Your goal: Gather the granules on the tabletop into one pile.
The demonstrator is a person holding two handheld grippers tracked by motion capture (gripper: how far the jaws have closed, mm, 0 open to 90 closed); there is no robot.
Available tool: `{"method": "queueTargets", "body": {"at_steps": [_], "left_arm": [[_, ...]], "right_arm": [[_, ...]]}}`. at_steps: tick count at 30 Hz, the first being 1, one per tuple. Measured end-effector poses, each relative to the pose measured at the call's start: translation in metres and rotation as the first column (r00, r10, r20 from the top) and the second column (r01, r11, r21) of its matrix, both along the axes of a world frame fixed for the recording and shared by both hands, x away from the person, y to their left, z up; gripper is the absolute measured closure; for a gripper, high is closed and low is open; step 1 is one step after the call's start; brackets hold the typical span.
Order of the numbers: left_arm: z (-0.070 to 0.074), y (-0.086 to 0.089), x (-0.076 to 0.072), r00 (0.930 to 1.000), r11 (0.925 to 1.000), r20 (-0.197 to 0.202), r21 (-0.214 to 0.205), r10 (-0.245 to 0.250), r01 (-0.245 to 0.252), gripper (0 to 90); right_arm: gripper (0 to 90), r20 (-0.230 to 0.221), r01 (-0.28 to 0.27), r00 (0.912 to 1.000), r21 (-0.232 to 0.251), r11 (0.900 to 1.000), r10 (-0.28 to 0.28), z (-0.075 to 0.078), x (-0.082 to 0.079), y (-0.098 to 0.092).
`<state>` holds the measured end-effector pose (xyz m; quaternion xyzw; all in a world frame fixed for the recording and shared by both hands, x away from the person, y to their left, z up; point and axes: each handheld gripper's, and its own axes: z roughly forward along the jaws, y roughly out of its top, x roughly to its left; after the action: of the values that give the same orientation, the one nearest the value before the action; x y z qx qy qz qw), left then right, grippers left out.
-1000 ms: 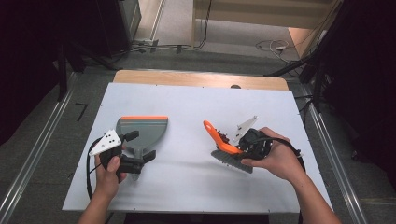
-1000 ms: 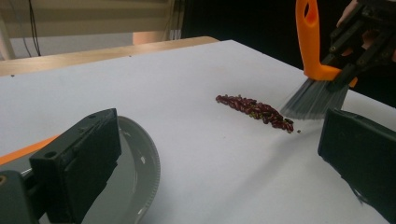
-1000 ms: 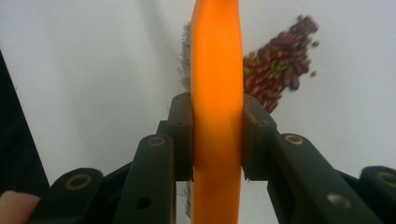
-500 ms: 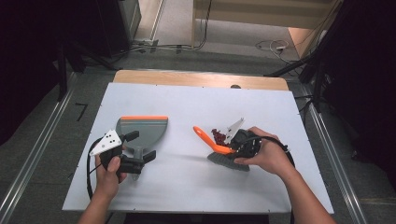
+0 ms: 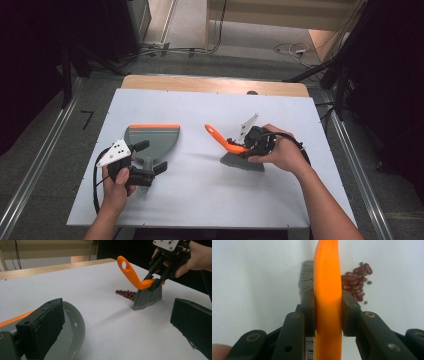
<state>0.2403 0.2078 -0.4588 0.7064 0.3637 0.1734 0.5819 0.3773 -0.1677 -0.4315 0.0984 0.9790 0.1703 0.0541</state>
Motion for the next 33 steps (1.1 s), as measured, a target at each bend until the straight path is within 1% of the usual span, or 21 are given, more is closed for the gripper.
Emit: {"method": "queueTargets", "body": {"at_steps": [1,3,5,7,8,9,10,12,13,14,15,18,19,22,23,24,28,29,31,32,33], "left_arm": [[0.000,0.000,0.000,1.0000,1.0000,0.000,-0.001,0.000,0.000,0.0],[0.000,0.000,0.000,1.0000,1.0000,-0.001,-0.002,0.001,-0.001,0.0],[0.000,0.001,0.000,1.0000,1.0000,0.000,-0.001,0.001,-0.001,0.0],[0.000,0.001,0.000,1.0000,1.0000,0.000,-0.002,0.002,-0.002,0.0],[0.000,0.001,0.000,1.0000,1.0000,0.000,-0.001,0.002,-0.002,0.0],[0.000,0.001,0.000,1.0000,1.0000,0.000,-0.001,0.001,-0.001,0.0],[0.000,0.001,0.000,1.0000,1.0000,0.000,-0.001,0.001,-0.001,0.0],[0.000,0.001,0.000,1.0000,1.0000,0.000,-0.002,0.001,-0.001,0.0],[0.000,0.001,0.000,1.0000,1.0000,0.000,-0.003,0.001,-0.001,0.0],[0.000,0.001,0.000,1.0000,1.0000,0.000,-0.002,0.001,-0.001,0.0],[0.000,0.001,0.000,1.0000,1.0000,0.000,-0.002,0.001,-0.001,0.0],[0.000,0.001,0.000,1.0000,1.0000,0.001,-0.004,0.001,-0.001,0.0],[0.000,0.001,0.000,1.0000,1.0000,0.001,-0.002,0.000,0.000,0.0],[0.000,0.001,0.000,1.0000,1.0000,0.001,-0.004,0.000,0.000,0.0],[0.000,0.001,0.000,1.0000,1.0000,0.001,-0.004,0.001,-0.001,0.0],[0.000,0.001,0.000,1.0000,1.0000,0.002,-0.005,0.000,0.000,0.0],[0.000,0.002,0.000,1.0000,1.0000,0.002,-0.005,0.000,0.000,0.0],[0.000,0.002,0.000,1.0000,1.0000,0.001,-0.005,0.001,-0.001,0.0],[0.000,0.002,0.000,1.0000,1.0000,0.001,-0.004,0.001,-0.001,0.0],[0.000,0.002,0.000,1.0000,1.0000,0.002,-0.006,0.001,-0.001,0.0],[0.000,0.002,0.000,1.0000,1.0000,0.002,-0.006,0.002,-0.002,0.0]], "right_arm": [[67.9,0.009,-0.007,0.9999,0.004,1.0000,0.007,0.000,0.003,0.000],[67.9,-0.001,-0.002,1.0000,0.001,1.0000,0.002,0.000,0.006,0.002],[67.9,0.007,0.000,1.0000,0.002,1.0000,0.000,0.001,0.009,0.004],[67.9,0.005,-0.001,1.0000,0.000,1.0000,0.001,0.001,0.011,0.006],[67.9,0.017,-0.013,0.9998,0.002,0.9999,0.013,0.001,0.014,0.007],[67.9,0.005,-0.007,1.0000,-0.001,1.0000,0.007,0.001,0.014,0.007],[67.8,0.014,-0.008,0.9999,0.000,1.0000,0.008,0.001,0.016,0.008],[67.8,0.012,-0.002,0.9999,-0.005,1.0000,0.003,0.001,0.019,0.009],[67.8,0.015,-0.015,0.9998,-0.002,0.9999,0.015,0.001,0.021,0.009],[67.8,0.005,-0.005,1.0000,-0.002,1.0000,0.005,0.001,0.021,0.010],[67.8,0.015,-0.007,0.9999,-0.003,1.0000,0.007,0.001,0.023,0.010],[67.8,0.015,-0.018,0.9997,-0.012,0.9998,0.018,0.002,0.026,0.011],[67.8,0.010,-0.006,0.9999,-0.007,1.0000,0.006,0.001,0.026,0.012],[67.8,0.013,-0.016,0.9998,-0.012,0.9998,0.016,0.002,0.030,0.012],[67.8,0.006,0.002,1.0000,-0.001,1.0000,-0.002,0.002,0.030,0.013],[67.8,0.012,0.011,0.9999,-0.002,0.9999,-0.011,0.002,0.031,0.013],[67.8,0.016,0.007,0.9998,-0.016,0.9999,-0.006,0.003,0.034,0.015],[67.8,0.018,0.019,0.9997,-0.011,0.9998,-0.019,0.003,0.034,0.016],[67.8,0.019,-0.003,0.9998,-0.029,0.9996,0.004,0.005,0.035,0.017],[67.9,0.024,-0.007,0.9997,-0.031,0.9995,0.008,0.005,0.036,0.017],[67.9,0.020,-0.009,0.9998,-0.024,0.9997,0.010,0.005,0.036,0.018]]}}
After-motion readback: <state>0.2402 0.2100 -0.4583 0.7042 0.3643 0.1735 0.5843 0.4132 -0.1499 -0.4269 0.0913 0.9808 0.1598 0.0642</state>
